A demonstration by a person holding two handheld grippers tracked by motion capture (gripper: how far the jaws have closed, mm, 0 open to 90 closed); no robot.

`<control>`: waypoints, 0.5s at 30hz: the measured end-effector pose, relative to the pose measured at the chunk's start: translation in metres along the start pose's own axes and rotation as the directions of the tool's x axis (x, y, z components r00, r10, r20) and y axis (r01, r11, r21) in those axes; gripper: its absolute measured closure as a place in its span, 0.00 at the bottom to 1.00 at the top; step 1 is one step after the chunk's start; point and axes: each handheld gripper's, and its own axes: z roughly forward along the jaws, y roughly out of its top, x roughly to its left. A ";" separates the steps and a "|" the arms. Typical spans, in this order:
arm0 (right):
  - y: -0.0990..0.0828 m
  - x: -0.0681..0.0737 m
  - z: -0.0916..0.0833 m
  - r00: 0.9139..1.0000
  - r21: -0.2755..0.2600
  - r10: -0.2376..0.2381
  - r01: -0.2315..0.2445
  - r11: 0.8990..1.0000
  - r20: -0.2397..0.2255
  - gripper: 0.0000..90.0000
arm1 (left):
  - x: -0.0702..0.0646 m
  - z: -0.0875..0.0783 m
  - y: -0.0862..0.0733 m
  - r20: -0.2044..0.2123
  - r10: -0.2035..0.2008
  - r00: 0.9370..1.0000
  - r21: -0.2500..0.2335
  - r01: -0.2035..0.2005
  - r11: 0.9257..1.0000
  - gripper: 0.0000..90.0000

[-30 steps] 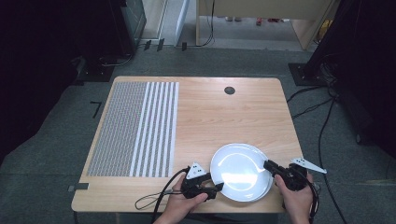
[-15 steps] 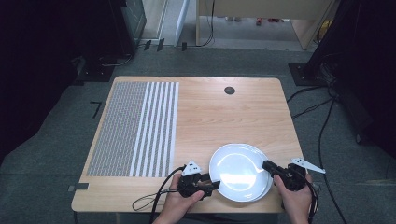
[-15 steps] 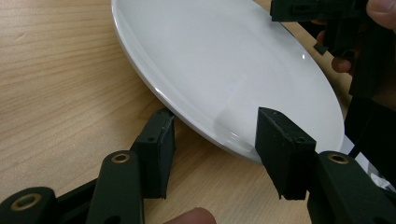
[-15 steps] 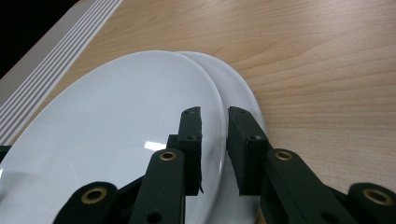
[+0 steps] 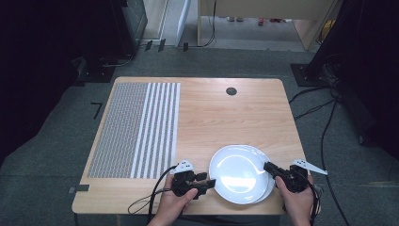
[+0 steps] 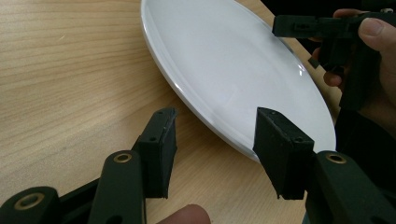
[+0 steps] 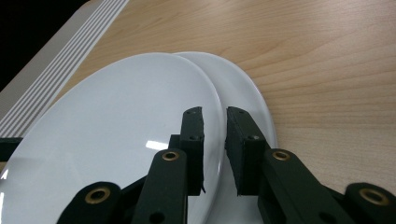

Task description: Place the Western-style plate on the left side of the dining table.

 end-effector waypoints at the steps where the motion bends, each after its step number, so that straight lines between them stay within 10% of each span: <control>1: 0.000 0.000 0.000 1.000 0.000 0.000 0.000 1.000 0.000 0.87 | 0.000 0.000 0.000 0.001 0.000 1.000 -0.001 0.000 1.000 0.56; 15: -0.001 -0.002 0.003 1.000 0.013 0.022 -0.022 1.000 -0.016 0.87 | -0.003 -0.002 0.000 -0.052 0.021 0.998 -0.007 -0.022 1.000 0.57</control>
